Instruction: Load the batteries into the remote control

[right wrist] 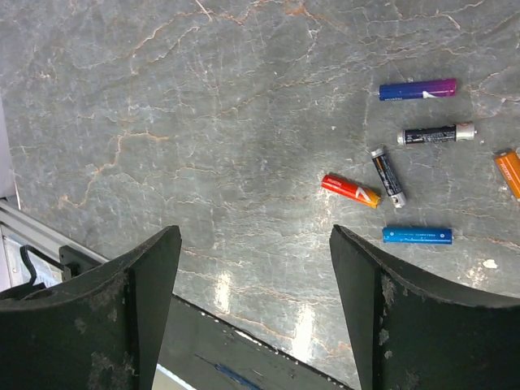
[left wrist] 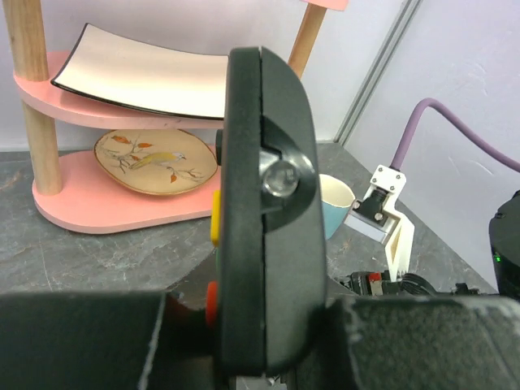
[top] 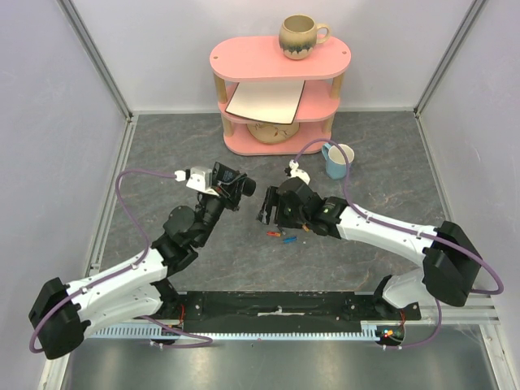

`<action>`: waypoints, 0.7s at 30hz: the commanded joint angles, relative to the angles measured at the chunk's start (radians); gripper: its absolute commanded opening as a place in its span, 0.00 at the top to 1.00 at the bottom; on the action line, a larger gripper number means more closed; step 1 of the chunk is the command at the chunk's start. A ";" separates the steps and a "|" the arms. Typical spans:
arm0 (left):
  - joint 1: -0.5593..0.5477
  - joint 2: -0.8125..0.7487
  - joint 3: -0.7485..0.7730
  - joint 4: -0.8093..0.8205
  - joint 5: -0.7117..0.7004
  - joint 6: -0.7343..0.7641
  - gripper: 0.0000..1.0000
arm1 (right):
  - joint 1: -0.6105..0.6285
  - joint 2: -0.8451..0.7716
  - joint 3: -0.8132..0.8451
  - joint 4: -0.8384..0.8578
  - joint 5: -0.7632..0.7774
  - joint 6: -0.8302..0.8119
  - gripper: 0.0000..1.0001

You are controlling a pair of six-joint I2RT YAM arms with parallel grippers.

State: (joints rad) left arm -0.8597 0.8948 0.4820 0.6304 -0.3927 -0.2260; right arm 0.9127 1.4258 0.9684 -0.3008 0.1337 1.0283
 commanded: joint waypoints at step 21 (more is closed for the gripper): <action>0.146 -0.180 -0.037 -0.170 0.386 -0.541 0.98 | -0.001 -0.461 -0.192 0.221 0.023 -0.215 0.10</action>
State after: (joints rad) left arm -0.7670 0.7517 0.4706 0.4622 -0.1787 -0.5674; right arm 0.9123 1.0225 0.8356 -0.1467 0.1627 0.8719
